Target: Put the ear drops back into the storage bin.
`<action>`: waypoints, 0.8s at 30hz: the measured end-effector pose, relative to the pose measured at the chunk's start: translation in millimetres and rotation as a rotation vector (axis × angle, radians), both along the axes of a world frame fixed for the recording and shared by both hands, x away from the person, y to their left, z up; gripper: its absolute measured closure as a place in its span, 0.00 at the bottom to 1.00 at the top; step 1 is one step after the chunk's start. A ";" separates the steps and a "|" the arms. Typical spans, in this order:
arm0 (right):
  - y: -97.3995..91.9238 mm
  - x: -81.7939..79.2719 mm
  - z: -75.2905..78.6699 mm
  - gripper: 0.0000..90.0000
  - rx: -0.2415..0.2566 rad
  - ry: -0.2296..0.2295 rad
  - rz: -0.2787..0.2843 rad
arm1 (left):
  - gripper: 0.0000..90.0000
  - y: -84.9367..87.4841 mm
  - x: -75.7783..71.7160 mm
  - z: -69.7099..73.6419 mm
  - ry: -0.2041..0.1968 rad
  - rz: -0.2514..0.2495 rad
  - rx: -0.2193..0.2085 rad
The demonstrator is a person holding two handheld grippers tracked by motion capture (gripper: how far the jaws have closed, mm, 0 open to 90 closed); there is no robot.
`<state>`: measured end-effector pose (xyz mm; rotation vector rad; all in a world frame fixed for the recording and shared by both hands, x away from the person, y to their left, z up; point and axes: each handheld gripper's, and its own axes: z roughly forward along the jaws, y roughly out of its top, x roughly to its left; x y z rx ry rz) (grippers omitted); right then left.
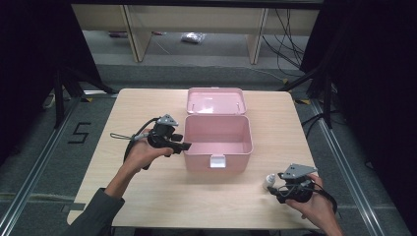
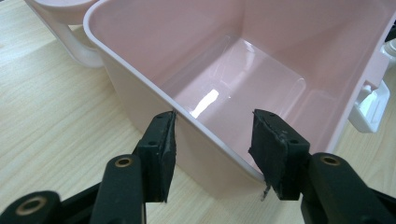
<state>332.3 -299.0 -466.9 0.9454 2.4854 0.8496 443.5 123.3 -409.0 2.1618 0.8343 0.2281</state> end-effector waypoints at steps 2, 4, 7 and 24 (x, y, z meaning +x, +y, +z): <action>2.5 1.7 4.0 0.40 -0.017 0.022 0.013 | 0.55 -0.1 -0.2 0.1 0.000 0.001 0.001; 6.9 4.2 6.5 0.40 -0.046 0.043 0.024 | 0.55 -0.2 -0.1 0.1 0.002 -0.003 0.000; 13.9 10.1 8.3 0.40 -0.078 0.058 0.033 | 0.55 -0.1 0.2 0.1 0.002 -0.004 0.000; 31.0 40.4 24.8 0.40 -0.271 0.177 0.159 | 0.55 -0.9 -0.5 1.0 -0.004 -0.005 0.014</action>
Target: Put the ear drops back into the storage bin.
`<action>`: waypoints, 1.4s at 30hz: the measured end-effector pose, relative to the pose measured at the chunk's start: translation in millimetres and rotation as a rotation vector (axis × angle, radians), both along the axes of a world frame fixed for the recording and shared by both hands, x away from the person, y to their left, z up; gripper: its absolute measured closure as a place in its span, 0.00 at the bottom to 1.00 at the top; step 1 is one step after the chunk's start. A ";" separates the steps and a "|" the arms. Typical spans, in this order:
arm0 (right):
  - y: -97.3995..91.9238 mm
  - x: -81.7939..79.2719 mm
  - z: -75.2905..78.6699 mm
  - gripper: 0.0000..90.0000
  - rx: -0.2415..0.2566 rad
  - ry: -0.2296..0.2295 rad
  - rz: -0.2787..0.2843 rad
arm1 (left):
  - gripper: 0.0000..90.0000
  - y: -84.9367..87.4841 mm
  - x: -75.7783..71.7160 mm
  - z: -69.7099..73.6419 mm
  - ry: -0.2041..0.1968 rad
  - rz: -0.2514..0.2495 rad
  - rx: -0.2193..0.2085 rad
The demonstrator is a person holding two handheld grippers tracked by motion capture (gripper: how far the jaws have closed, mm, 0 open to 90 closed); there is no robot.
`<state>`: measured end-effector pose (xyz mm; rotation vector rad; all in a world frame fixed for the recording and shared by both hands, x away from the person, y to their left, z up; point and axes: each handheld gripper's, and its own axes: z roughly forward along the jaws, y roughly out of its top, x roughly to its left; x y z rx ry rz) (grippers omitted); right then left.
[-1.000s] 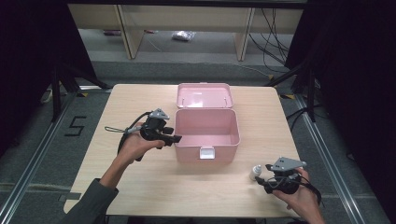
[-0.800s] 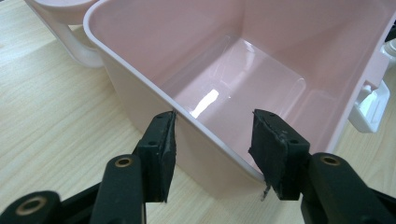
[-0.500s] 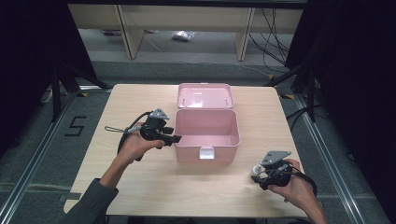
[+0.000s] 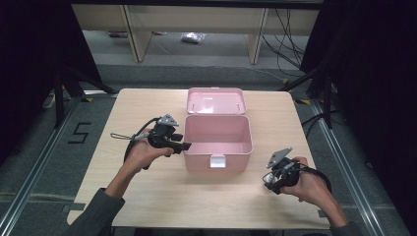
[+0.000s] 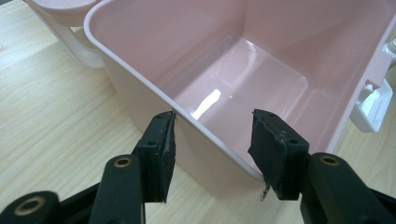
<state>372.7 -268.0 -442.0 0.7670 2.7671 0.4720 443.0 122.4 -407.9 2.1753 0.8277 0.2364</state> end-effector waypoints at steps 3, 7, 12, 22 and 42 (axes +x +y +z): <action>2.3 0.6 2.6 0.40 0.003 0.014 0.023 | 0.55 0.0 0.1 -0.2 -0.001 0.000 -0.002; 5.0 0.9 3.1 0.41 -0.024 0.026 0.036 | 0.55 -0.1 0.1 0.0 0.000 0.000 0.000; 7.5 3.6 -1.2 0.42 -0.056 0.040 0.069 | 0.55 -0.1 0.1 0.0 0.000 0.000 0.000; 8.1 8.9 -4.6 0.51 -0.092 0.071 0.054 | 0.55 0.0 0.1 0.0 -0.001 0.001 0.000; 15.3 15.7 -4.3 0.63 -0.127 0.117 0.096 | 0.55 0.0 0.1 0.0 0.000 -0.001 0.000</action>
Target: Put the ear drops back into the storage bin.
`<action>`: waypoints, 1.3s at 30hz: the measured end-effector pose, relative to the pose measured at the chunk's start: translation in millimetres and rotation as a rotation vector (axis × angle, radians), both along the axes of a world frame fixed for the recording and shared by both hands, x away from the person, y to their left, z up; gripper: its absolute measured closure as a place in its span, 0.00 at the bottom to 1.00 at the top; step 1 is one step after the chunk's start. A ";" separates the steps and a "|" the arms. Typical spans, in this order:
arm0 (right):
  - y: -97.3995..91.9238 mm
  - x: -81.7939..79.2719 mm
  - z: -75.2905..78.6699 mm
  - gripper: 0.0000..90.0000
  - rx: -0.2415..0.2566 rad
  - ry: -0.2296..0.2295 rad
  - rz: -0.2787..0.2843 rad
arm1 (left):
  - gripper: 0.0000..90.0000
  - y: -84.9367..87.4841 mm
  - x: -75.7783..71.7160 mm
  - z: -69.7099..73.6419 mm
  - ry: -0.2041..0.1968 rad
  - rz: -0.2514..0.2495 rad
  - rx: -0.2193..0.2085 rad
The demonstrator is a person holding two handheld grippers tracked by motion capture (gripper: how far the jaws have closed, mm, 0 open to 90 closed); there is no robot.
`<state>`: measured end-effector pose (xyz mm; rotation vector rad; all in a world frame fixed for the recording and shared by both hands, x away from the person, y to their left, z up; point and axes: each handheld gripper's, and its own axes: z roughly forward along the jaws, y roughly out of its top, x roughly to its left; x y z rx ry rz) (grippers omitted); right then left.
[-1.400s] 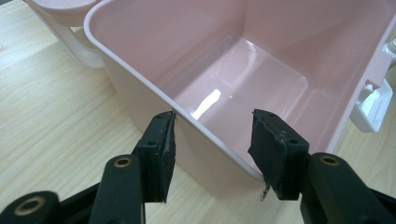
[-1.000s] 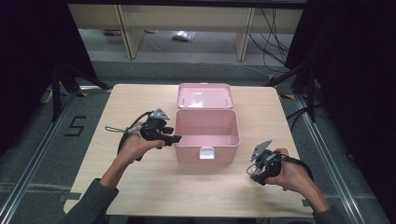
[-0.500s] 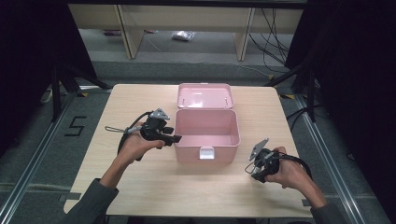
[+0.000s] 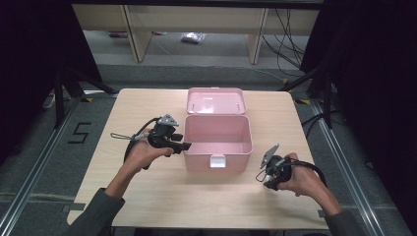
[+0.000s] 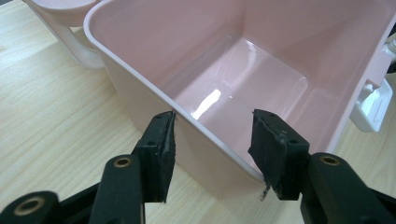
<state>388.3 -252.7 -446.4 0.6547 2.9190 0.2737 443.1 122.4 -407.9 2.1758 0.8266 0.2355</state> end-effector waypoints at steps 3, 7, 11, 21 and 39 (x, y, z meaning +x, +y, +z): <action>1.6 0.2 0.0 0.63 -0.012 0.003 0.003 | 0.55 -0.1 0.0 -0.2 -0.002 0.001 -0.003; 3.6 1.5 1.0 0.66 -0.020 0.016 0.032 | 0.55 -0.1 -0.1 0.0 -0.001 0.002 0.000; 5.6 0.7 1.2 0.66 -0.045 0.014 0.025 | 0.55 -0.2 -0.4 0.1 -0.004 0.006 0.003; 7.5 1.7 6.6 0.67 -0.069 0.001 0.031 | 0.55 -0.1 0.1 -0.3 -0.001 0.001 -0.005; 13.5 3.5 68.3 0.67 -0.013 -0.013 0.047 | 0.55 -0.9 -0.4 0.3 -0.004 0.007 0.006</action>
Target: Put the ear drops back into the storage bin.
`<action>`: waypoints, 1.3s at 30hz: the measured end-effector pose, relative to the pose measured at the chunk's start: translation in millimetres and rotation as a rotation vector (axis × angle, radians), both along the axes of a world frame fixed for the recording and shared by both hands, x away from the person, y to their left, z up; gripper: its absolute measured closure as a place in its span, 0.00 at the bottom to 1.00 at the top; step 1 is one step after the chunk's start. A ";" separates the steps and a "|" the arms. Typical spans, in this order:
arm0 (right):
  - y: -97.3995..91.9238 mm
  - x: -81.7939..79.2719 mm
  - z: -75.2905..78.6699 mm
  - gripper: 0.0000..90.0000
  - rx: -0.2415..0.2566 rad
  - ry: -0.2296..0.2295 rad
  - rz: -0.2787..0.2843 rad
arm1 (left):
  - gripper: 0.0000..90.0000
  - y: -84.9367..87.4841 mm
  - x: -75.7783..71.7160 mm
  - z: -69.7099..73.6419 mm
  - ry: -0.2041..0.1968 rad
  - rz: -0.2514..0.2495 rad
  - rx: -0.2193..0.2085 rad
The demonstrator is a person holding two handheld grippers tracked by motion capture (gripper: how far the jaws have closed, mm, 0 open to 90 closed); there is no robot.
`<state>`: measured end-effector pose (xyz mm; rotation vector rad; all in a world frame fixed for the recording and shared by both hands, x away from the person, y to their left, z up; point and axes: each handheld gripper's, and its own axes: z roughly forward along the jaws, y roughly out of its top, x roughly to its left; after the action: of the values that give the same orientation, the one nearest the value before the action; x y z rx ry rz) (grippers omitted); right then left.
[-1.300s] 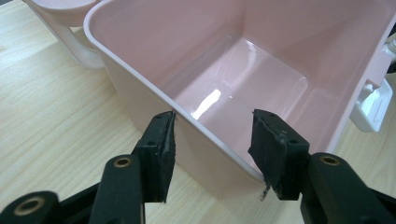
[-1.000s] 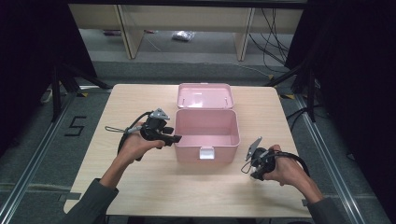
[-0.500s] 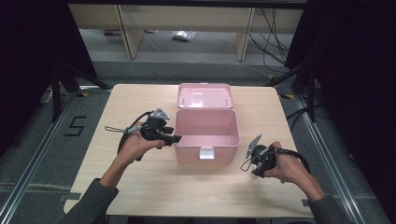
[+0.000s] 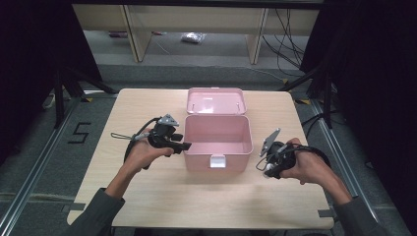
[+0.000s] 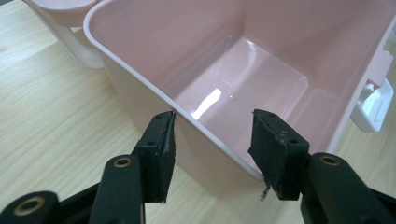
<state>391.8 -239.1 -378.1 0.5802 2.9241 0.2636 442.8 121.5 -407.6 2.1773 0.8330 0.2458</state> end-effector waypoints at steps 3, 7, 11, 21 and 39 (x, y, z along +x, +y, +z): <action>1.8 1.1 10.2 0.67 0.014 0.004 0.017 | 0.55 0.1 0.2 0.0 0.001 0.000 0.000; 6.4 2.9 20.7 0.67 0.005 -0.009 0.031 | 0.55 0.1 0.6 -0.2 0.001 -0.002 -0.001; 12.1 3.0 33.0 0.67 0.006 -0.005 0.025 | 0.55 -0.2 0.4 -0.1 0.000 -0.002 0.002; 31.5 7.4 59.9 0.67 0.028 -0.032 0.062 | 0.55 0.0 0.8 -0.2 0.002 -0.006 0.001; 53.2 29.2 76.7 0.67 -0.009 -0.048 0.087 | 0.55 -0.2 1.4 -0.5 0.006 -0.011 -0.002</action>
<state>421.0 -185.9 -301.4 0.4399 2.9063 0.2705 444.2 121.3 -408.1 2.1810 0.8240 0.2326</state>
